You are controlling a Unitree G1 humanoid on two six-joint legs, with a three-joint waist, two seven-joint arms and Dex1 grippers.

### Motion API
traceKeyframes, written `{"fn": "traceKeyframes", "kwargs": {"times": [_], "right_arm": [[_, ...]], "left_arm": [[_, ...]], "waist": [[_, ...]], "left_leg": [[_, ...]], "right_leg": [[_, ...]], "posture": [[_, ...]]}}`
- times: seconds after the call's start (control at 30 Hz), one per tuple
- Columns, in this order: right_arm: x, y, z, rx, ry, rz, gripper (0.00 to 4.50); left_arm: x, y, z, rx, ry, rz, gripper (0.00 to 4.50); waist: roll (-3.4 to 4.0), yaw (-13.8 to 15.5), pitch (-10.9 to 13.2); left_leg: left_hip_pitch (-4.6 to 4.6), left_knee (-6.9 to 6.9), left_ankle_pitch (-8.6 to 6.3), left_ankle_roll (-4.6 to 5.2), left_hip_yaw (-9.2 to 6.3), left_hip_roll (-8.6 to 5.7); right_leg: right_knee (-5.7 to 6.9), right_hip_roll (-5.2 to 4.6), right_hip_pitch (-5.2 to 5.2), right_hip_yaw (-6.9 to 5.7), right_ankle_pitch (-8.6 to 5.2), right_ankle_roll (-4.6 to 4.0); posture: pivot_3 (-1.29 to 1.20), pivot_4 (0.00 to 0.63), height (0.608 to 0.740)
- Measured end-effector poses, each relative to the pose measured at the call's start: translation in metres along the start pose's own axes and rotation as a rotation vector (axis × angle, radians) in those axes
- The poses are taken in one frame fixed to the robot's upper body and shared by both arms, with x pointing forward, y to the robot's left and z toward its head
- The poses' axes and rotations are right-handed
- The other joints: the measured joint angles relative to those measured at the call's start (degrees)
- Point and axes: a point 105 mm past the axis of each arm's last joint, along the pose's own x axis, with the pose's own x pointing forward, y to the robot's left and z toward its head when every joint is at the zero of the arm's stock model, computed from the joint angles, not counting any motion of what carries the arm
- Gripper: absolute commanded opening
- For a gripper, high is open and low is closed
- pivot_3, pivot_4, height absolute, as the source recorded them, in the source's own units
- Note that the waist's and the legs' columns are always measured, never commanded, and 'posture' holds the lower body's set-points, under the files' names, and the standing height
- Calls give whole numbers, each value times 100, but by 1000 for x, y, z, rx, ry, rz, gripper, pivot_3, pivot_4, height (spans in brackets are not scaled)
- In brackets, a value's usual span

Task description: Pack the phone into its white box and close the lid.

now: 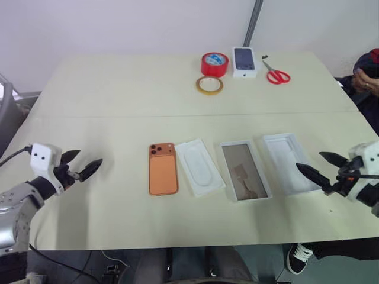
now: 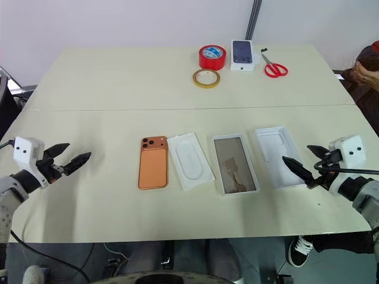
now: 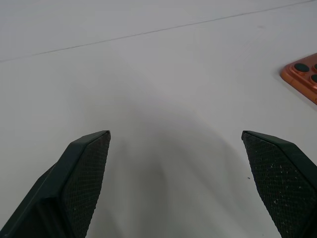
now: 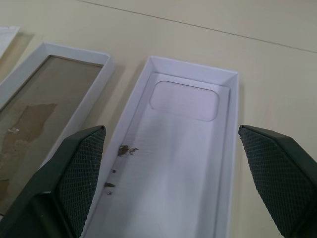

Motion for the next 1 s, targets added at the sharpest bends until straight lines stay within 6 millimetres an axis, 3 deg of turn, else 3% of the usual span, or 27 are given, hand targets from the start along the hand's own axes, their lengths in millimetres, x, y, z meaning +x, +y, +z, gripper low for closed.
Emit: {"fn": "traceKeyframes", "kwargs": {"times": [0.3, 0.5, 0.7, 0.87, 1.0], "right_arm": [[0, 4, 3, -18, -6, 7, 4491], [13, 24, 13, -62, -19, 93, 4491], [36, 63, 36, -176, -44, 247, 4491], [61, 107, 49, -266, -68, 406, 4491], [69, 121, 50, -293, -68, 452, 4491]], "left_arm": [[5, -2, 5, 7, -20, -8, 4452], [16, -32, 9, -11, -38, -101, 4452], [32, -87, 24, -123, -66, -262, 4452], [43, -156, 29, -279, 4, -438, 4452], [48, -182, 23, -312, 121, -441, 4452]], "waist": [[0, -10, 0], [0, -13, 0], [1, -2, -1], [2, -1, -1], [1, 20, -1]], "left_leg": [[3, 6, 1, 1, -4, -1], [3, 17, 1, 1, -9, -3], [5, 27, 3, 1, -30, -7], [1, 44, 3, 0, -41, -11], [1, 59, 3, 0, -64, -13]], "right_leg": [[7, 1, 5, -4, 1, 1], [11, 1, 12, -6, 4, 7], [13, 3, 26, -20, 6, 11], [20, 3, 28, -25, 10, 19], [20, 7, 44, -43, 10, 19]], "posture": [[0, 150, 725], [0, 150, 725], [0, 150, 725], [0, 150, 725], [0, 150, 725]]}}
